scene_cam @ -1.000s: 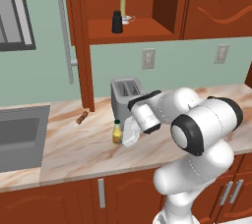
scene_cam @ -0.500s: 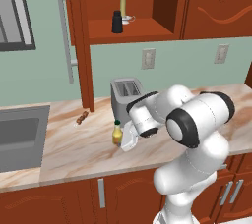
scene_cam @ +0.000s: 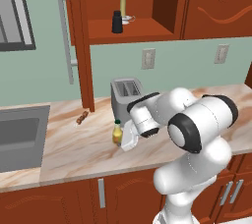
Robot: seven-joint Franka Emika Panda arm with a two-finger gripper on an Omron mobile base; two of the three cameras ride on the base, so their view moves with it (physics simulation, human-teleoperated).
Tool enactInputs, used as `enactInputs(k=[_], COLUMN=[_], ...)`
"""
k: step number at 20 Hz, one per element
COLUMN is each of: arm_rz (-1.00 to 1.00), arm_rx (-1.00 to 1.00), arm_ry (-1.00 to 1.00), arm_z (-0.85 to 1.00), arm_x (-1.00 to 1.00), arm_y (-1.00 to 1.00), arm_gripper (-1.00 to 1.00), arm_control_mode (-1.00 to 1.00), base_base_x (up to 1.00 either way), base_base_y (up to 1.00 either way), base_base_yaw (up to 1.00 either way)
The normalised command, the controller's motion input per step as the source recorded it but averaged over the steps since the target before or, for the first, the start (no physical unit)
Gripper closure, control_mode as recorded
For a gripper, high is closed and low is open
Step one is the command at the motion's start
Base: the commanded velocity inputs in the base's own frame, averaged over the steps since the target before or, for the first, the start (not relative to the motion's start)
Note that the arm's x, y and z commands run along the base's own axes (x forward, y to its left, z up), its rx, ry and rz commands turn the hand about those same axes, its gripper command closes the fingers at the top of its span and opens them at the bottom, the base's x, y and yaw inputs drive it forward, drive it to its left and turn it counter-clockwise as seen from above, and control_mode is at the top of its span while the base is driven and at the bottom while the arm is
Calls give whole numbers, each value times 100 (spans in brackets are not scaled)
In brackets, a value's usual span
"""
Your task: Pick the shaker and mustard from the counter and place them in the cabinet.
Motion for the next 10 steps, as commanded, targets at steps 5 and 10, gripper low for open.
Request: enactInputs(k=[5, 10], arm_rz=[0, 0], arm_rx=[7, 10], arm_ry=[-3, -4], arm_z=[24, 36], arm_x=[-4, -3], arm_y=[-10, -14], arm_gripper=[100, 100], arm_control_mode=[-100, -100], base_base_x=[0, 0], base_base_y=[0, 0], base_base_yaw=[0, 0])
